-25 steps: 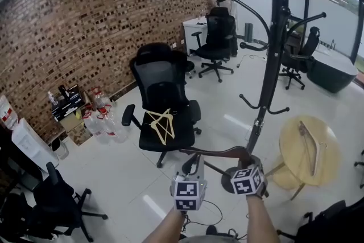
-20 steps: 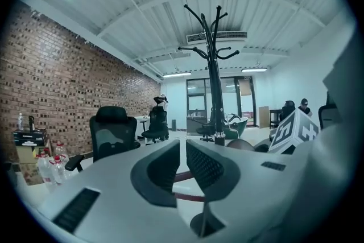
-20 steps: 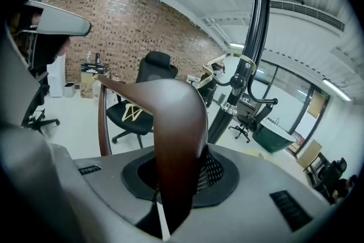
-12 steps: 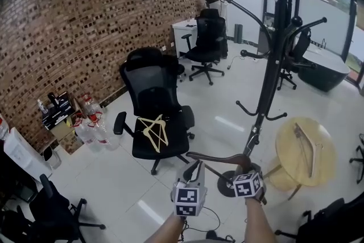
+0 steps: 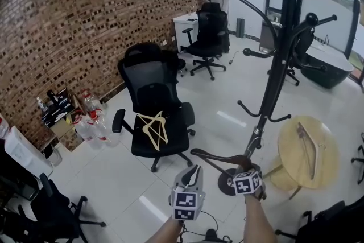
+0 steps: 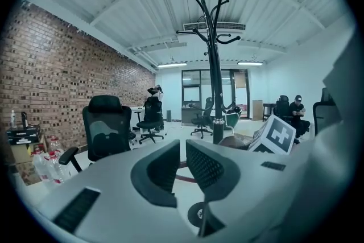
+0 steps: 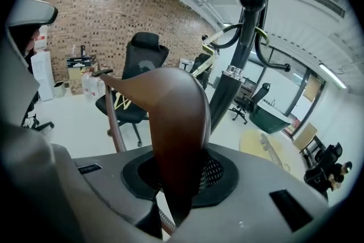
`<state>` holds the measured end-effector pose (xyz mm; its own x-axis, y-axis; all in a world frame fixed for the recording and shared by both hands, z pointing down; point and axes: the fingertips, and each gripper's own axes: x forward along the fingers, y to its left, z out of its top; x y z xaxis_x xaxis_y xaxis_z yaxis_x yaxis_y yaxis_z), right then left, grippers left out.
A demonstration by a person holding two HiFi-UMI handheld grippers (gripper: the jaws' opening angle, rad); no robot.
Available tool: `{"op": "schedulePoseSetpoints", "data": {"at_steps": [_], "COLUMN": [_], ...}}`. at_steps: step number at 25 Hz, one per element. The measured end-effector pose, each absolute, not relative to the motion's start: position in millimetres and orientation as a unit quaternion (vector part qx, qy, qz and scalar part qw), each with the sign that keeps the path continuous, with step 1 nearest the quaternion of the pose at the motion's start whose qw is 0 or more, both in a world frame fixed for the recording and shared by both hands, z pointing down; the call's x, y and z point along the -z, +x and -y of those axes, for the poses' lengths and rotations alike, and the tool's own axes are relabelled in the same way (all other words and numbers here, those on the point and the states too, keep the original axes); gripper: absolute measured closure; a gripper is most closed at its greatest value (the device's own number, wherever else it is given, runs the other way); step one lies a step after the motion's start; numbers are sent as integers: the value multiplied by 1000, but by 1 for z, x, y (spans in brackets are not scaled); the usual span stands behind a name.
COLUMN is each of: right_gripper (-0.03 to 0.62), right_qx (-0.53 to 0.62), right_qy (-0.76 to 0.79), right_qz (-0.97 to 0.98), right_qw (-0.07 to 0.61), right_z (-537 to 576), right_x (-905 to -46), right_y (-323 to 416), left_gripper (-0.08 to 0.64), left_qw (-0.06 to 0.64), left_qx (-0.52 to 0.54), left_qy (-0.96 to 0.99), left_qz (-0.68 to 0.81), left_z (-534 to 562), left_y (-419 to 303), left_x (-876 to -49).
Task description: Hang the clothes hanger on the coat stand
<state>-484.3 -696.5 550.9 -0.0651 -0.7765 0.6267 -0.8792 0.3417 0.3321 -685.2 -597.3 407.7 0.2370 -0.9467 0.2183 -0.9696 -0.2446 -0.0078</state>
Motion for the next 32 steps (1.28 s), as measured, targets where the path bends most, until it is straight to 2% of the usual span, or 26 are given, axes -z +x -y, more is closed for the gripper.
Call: {"op": "schedulePoseSetpoints", "data": {"at_steps": [6, 14, 18, 21, 24, 27, 32], "right_gripper": [541, 543, 469, 468, 423, 410, 383], "right_qx": [-97, -126, -133, -125, -118, -112, -101], "right_qy": [586, 590, 589, 590, 595, 600, 609], "right_qz": [712, 708, 711, 715, 711, 708, 717], "right_qw": [375, 367, 360, 354, 356, 356, 323], "right_z": [717, 727, 723, 716, 704, 689, 666], "right_x": [-567, -574, -563, -555, -549, -543, -522], "right_y": [-476, -467, -474, -476, -471, -468, -476], "left_gripper": [508, 508, 509, 508, 509, 508, 509], "left_qw": [60, 72, 81, 83, 84, 83, 75], "left_qx": [-97, -102, -96, -90, -89, -85, -77], "left_qy": [780, 784, 791, 797, 803, 808, 816], "left_qz": [615, 608, 599, 591, 584, 577, 568], "left_z": [607, 611, 612, 615, 614, 607, 592], "left_y": [-688, -689, -693, -692, -689, -689, -698], "left_x": [-412, -421, -416, -414, -414, -413, -404]}}
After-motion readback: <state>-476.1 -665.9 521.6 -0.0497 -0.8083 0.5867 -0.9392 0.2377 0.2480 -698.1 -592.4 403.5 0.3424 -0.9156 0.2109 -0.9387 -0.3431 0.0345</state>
